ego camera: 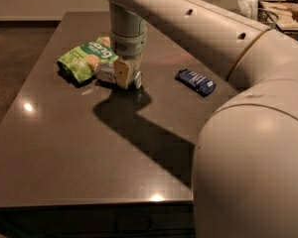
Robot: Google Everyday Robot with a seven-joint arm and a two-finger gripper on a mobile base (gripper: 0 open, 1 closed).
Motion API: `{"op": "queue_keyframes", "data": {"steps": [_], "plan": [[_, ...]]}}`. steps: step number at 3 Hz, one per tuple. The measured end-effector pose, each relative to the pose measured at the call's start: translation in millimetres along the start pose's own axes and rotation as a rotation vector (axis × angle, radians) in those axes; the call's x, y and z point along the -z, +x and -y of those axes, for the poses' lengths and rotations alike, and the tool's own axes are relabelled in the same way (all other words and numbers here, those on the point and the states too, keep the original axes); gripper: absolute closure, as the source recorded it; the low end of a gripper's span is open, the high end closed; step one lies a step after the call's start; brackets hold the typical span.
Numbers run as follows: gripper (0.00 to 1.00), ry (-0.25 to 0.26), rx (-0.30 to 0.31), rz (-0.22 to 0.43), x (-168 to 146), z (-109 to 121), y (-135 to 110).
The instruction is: Move redbull can near green rice chip bag
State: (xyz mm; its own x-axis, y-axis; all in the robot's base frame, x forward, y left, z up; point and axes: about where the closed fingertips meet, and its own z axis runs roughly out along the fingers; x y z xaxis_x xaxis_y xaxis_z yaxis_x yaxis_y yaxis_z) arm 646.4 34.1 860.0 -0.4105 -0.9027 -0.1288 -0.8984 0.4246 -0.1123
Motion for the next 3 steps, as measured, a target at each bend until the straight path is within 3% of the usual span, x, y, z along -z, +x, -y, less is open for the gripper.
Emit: {"op": "queue_keyframes", "data": {"steps": [1, 2, 3], "plan": [[0.35, -0.009, -0.03, -0.013, -7.0, -5.4, -0.4], [0.12, -0.014, -0.055, 0.026, -2.7, -14.7, 0.3], [0.0, -0.014, -0.053, 0.027, -4.6, -14.3, -1.0]]}}
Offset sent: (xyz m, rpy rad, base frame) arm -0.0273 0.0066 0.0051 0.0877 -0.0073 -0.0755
